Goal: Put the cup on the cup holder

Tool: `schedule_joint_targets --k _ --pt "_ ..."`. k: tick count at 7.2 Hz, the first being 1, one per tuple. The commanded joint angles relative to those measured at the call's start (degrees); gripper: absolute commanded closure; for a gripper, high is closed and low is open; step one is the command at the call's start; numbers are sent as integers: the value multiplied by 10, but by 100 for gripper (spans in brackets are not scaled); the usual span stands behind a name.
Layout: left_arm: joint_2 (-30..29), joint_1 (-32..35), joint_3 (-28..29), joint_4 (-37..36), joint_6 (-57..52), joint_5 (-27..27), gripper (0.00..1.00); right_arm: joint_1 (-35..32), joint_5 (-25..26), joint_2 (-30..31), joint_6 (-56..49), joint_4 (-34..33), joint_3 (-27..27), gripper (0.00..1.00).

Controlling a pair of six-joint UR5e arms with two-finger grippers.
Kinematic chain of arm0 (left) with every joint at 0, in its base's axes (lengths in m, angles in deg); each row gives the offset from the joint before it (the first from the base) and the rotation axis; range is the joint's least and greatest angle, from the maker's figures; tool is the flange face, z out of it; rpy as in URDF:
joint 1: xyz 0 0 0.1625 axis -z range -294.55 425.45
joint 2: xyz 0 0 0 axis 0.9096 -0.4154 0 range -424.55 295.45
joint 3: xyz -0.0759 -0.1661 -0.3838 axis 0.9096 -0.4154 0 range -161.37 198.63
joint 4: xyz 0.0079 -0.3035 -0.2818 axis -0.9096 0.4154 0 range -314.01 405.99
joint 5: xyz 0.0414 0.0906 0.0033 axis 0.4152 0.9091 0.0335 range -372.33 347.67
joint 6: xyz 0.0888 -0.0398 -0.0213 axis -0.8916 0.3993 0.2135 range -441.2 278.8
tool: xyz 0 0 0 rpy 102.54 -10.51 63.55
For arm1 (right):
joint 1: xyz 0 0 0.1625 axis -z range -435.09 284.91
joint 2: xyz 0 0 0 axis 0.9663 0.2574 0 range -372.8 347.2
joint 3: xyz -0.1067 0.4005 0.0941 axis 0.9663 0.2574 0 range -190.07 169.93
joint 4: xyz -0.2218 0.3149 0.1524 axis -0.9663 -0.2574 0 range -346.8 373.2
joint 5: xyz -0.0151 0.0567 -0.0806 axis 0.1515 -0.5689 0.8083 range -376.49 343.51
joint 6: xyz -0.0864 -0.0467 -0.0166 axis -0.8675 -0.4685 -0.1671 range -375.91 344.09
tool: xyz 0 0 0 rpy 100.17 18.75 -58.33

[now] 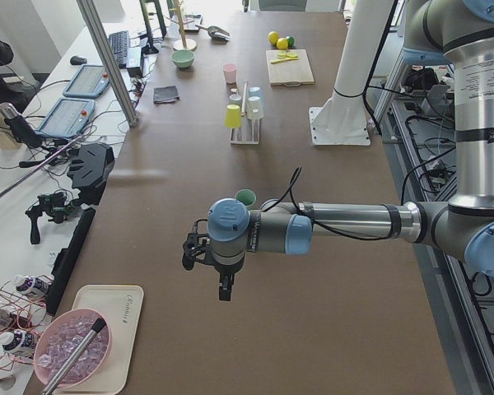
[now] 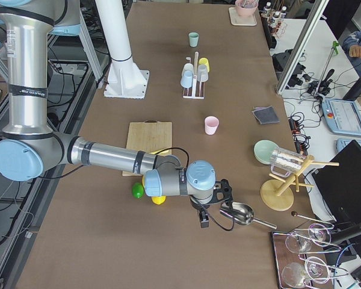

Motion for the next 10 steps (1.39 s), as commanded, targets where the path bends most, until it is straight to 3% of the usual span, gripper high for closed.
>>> schedule_joint_targets --k 1,4,5,8,10 --pt "-35 -8 1 -20 -1 1 2 2 -16 -4 -2 -4 -24 0" --pt "-177 -51 0 -223 -1 5 2 28 -8 20 -3 -21 -81 0" --pt "-200 -63 -1 -254 -1 5 2 50 -8 17 -3 -50 -108 0" --pt "-198 -70 -1 -273 -1 4 2 122 21 -13 -1 -110 -163 0" --pt "-220 -79 -4 -340 1 5 2 187 71 -68 -3 -249 -207 0"
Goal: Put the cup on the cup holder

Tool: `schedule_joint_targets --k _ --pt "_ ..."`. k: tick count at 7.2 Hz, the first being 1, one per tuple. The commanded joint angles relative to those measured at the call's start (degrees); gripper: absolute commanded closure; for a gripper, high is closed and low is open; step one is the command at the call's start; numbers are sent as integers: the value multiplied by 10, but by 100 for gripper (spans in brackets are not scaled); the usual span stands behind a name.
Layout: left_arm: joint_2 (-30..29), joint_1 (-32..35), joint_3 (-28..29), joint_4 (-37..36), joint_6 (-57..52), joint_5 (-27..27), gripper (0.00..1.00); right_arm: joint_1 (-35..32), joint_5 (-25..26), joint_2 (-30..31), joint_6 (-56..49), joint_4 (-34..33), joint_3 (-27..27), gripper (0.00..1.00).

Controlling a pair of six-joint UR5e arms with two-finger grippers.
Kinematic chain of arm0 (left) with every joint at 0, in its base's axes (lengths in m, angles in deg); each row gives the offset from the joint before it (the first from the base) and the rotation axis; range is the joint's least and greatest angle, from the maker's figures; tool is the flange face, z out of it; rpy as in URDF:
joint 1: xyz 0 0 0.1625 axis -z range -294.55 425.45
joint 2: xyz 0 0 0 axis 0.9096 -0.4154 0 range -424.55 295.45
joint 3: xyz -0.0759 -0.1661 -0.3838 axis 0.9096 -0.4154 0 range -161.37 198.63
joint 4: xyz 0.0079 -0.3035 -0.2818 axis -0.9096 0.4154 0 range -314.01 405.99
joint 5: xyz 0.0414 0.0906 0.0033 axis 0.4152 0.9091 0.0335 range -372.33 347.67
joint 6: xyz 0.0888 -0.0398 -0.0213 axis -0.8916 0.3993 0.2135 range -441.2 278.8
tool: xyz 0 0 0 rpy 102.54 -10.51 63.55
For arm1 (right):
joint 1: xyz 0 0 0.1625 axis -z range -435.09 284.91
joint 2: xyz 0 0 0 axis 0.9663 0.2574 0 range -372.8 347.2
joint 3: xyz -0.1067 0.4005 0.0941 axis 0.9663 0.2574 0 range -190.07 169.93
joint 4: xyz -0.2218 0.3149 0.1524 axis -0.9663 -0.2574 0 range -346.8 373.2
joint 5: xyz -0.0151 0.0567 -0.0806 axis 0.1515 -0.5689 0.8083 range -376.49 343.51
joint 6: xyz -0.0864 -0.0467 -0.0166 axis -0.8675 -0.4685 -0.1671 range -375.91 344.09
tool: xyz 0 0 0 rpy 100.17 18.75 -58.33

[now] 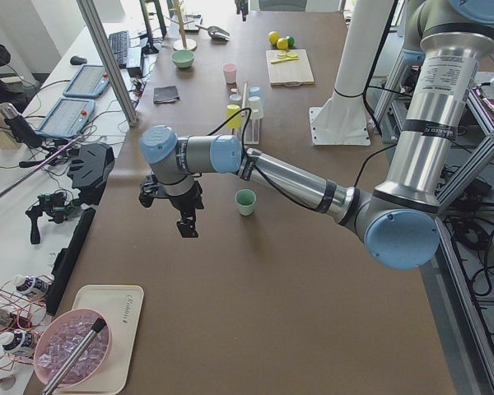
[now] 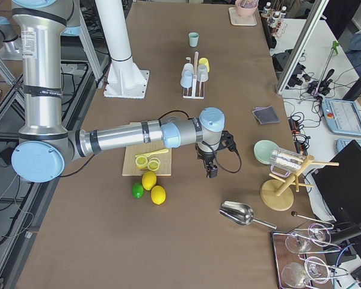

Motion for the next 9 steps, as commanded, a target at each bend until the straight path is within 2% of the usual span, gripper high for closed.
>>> schedule_joint_targets --k 1,2,3,5,7,8,9 --pt "-45 -39 26 -81 0 1 2 84 104 -97 -2 -188 -47 0" --pt "-71 -83 54 -88 2 16 2 122 179 -161 -2 -273 -47 0" --pt "-116 -111 98 -89 2 54 2 150 206 -193 -2 -304 -44 0" --pt "-154 -140 171 -85 -3 50 2 168 200 -208 -2 -294 -29 0" --pt "-155 -141 187 -84 -4 41 2 169 155 -237 -3 -286 -1 0" --pt "-150 -151 202 -84 -4 0 2 173 147 -246 -3 -285 9 0" --pt "-148 -181 213 -84 4 -31 2 180 148 -246 0 -257 10 0"
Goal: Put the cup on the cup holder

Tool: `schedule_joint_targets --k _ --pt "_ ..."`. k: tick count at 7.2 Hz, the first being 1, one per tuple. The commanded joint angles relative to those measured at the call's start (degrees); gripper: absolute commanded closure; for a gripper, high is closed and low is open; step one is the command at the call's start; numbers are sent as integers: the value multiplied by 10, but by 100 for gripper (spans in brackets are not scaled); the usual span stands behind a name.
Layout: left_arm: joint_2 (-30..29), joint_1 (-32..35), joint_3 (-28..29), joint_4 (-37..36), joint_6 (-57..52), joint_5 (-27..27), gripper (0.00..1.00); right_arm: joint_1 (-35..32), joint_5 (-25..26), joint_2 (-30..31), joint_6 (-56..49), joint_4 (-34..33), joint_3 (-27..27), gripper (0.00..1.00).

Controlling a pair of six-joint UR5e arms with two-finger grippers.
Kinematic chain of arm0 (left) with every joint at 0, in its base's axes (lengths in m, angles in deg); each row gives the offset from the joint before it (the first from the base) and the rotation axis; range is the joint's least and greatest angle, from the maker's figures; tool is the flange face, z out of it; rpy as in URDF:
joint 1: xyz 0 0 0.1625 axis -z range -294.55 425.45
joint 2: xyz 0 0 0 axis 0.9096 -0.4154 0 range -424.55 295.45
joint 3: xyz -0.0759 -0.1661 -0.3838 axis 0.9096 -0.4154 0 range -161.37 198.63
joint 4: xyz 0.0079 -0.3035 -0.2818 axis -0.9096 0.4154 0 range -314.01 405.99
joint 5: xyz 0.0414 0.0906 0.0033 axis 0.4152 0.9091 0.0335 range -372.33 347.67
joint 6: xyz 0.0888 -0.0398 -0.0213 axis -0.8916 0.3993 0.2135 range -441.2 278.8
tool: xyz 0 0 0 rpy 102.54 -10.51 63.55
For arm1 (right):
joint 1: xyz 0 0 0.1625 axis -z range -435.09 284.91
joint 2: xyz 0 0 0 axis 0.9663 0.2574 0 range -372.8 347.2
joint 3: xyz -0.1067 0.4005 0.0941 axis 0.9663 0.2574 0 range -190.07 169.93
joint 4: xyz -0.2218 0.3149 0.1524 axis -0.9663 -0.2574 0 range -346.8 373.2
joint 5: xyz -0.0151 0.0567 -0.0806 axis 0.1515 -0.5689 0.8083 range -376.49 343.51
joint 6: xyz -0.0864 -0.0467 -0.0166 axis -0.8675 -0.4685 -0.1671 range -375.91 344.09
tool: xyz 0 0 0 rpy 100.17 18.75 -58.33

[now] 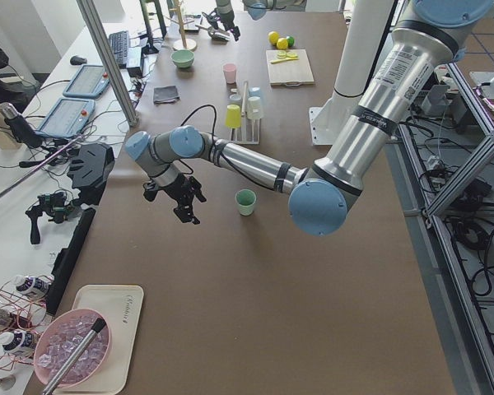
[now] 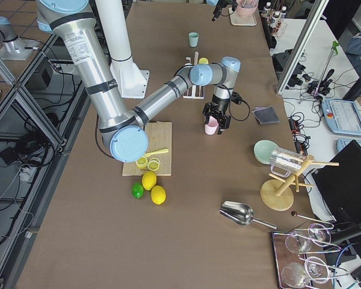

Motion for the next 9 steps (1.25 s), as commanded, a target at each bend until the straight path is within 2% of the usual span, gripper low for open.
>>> schedule_joint_targets --k 1,2,4,5,6,8,9 --pt "-4 -48 31 -3 20 -46 2 16 -4 -6 6 32 10 0" --pt "-4 -50 33 -1 47 -47 2 27 -6 -26 11 33 35 0" --pt "-9 -60 48 5 46 -47 2 30 -49 -91 11 29 103 0" --pt "-41 -66 86 6 47 -46 2 30 -58 -127 11 29 142 0" --pt "-50 -83 100 6 46 -46 2 31 -68 -151 11 29 169 0" --pt "-50 -94 104 5 48 -50 2 49 -74 -155 8 32 188 0" --pt "-48 -101 112 4 49 -70 2 58 -73 -175 8 33 219 0"
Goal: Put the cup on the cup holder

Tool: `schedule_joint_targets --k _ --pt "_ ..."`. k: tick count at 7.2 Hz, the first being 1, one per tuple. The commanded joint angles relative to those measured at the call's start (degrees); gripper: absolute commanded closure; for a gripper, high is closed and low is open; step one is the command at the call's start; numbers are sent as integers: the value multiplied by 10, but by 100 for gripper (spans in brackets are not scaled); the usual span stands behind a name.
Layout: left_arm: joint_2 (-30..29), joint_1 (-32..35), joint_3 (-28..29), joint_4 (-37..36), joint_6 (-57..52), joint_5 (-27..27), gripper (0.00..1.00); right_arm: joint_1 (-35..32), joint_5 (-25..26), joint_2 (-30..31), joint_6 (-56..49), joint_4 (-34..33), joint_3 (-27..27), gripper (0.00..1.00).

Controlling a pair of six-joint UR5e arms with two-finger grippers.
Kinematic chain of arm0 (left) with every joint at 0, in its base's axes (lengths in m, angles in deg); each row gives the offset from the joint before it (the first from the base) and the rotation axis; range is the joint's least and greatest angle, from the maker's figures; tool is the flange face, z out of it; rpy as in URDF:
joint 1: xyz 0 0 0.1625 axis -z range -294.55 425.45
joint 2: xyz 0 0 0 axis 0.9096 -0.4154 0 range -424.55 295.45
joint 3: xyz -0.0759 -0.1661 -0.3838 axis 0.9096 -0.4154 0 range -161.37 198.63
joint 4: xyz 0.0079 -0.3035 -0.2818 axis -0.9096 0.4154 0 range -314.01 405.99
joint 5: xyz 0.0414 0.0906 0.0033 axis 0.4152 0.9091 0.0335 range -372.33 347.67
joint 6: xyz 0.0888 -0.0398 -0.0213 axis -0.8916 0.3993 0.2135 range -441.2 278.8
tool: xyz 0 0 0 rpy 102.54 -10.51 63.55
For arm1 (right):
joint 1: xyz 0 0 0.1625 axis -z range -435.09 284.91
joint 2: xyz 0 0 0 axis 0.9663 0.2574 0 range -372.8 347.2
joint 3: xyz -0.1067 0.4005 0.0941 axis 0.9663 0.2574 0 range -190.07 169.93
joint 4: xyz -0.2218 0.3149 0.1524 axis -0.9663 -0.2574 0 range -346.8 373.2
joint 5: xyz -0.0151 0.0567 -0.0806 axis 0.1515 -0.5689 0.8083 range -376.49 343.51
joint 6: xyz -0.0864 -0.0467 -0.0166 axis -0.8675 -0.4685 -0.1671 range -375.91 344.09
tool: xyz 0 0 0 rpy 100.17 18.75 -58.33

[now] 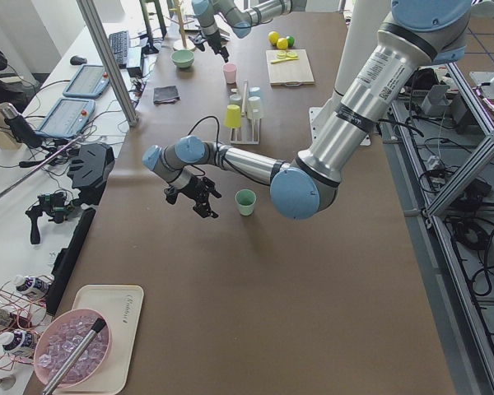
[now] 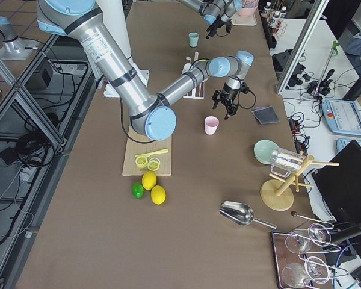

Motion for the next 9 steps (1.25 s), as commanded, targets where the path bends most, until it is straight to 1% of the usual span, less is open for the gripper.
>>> schedule_joint_targets --k 1,2,3,4,5,6,7,9 --pt "0 -12 14 -1 1 -18 2 13 -3 -51 -8 1 81 0" --pt "-1 -16 15 -2 1 -19 2 17 -4 -71 -11 1 114 0" --pt "-1 -20 20 -2 1 -20 2 28 2 -81 -24 1 136 0" --pt "-1 -23 25 -3 1 -29 2 36 14 -105 -48 2 176 0" --pt "1 -31 25 -6 1 -34 2 40 24 -117 -77 2 190 0" --pt "0 -33 32 -7 1 -35 2 51 38 -117 -90 4 190 0" --pt "1 -34 33 -10 1 -35 2 58 41 -115 -100 4 190 0" --pt "2 -42 36 -15 -1 -35 2 81 86 -112 -135 2 190 0"
